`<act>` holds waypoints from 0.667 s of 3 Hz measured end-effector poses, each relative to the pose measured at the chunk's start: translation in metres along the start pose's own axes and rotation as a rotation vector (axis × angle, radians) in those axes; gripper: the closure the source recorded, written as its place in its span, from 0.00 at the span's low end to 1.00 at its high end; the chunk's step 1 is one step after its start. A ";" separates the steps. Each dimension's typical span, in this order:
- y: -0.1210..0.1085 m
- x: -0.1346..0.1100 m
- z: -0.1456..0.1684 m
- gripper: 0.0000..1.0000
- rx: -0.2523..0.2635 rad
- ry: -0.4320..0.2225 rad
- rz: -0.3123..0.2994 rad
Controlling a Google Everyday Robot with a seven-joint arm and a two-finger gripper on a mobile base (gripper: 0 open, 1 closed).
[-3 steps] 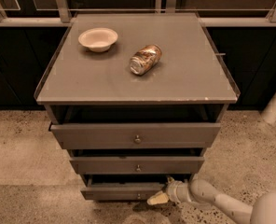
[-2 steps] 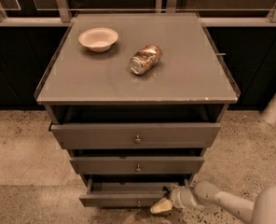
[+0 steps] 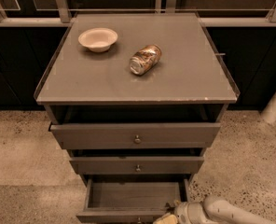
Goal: Open bottom drawer
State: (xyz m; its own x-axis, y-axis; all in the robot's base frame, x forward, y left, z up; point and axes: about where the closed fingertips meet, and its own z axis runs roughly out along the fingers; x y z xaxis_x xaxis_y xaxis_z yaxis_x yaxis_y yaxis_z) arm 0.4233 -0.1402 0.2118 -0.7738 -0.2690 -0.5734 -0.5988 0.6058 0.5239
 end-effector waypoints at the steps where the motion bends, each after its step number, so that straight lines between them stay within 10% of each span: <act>1: 0.000 0.000 0.000 0.00 0.000 0.000 0.000; 2: -0.001 0.007 0.001 0.00 -0.002 0.013 0.026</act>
Offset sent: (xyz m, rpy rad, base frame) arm -0.0116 -0.0097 -0.0158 -0.0064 0.0780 -0.0311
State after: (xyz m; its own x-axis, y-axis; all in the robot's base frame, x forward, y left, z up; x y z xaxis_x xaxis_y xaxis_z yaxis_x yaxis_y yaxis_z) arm 0.4188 -0.1418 0.2072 -0.7917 -0.2625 -0.5516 -0.5788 0.6110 0.5400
